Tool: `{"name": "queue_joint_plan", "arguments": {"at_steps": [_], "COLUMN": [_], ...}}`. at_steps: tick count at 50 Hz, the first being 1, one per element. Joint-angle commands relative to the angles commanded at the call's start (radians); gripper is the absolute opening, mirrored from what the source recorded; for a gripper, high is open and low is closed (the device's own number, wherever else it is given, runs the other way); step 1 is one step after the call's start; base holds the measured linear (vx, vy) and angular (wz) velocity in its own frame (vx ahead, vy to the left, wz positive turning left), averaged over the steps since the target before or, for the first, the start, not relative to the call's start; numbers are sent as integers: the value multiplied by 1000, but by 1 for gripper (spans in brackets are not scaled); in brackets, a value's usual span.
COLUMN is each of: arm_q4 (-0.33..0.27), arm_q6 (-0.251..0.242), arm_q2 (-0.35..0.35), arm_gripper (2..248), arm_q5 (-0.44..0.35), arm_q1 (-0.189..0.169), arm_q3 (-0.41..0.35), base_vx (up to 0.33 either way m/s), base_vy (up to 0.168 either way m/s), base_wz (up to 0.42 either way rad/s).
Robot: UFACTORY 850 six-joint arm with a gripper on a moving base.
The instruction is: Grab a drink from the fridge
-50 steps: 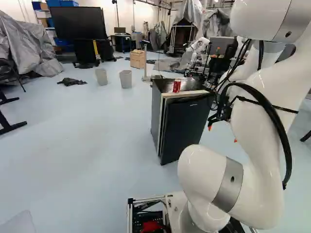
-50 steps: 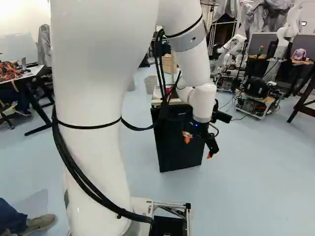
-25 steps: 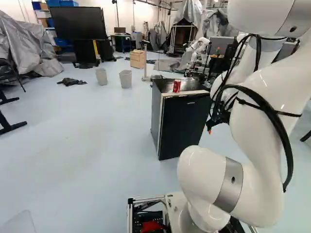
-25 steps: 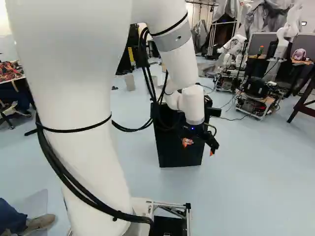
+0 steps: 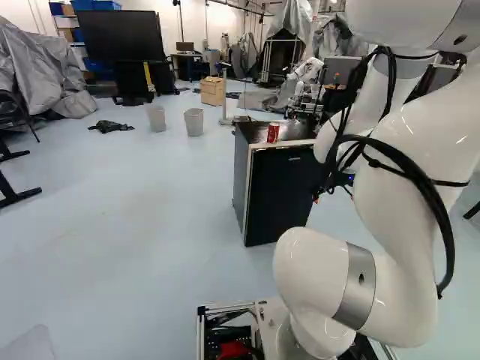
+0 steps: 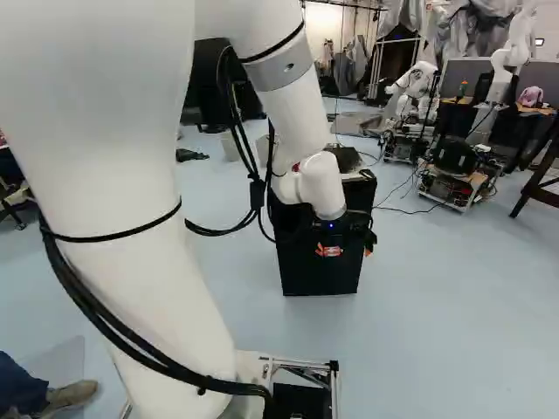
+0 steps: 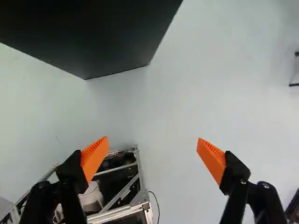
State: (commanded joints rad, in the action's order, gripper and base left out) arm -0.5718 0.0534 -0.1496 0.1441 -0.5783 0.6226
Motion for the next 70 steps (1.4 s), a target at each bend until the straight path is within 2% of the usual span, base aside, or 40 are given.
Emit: {"name": "queue_joint_plan", "arguments": {"at_steps": [12,20,50,70], "arm_q4": [-88,-119,-128,-128], "arm_q6": [0,0,0,0], "arm_q2": [30,48,104,101], "arm_gripper": [247,247,247,247], "arm_q5": [-87,-137,-275,-287], "arm_q1": [44,73,188,276], "arm_q3": [-34,-55,-116,-113], "base_vx": [0,0,0,0], "base_vy": [0,0,0,0], "base_wz": [0,0,0,0]}}
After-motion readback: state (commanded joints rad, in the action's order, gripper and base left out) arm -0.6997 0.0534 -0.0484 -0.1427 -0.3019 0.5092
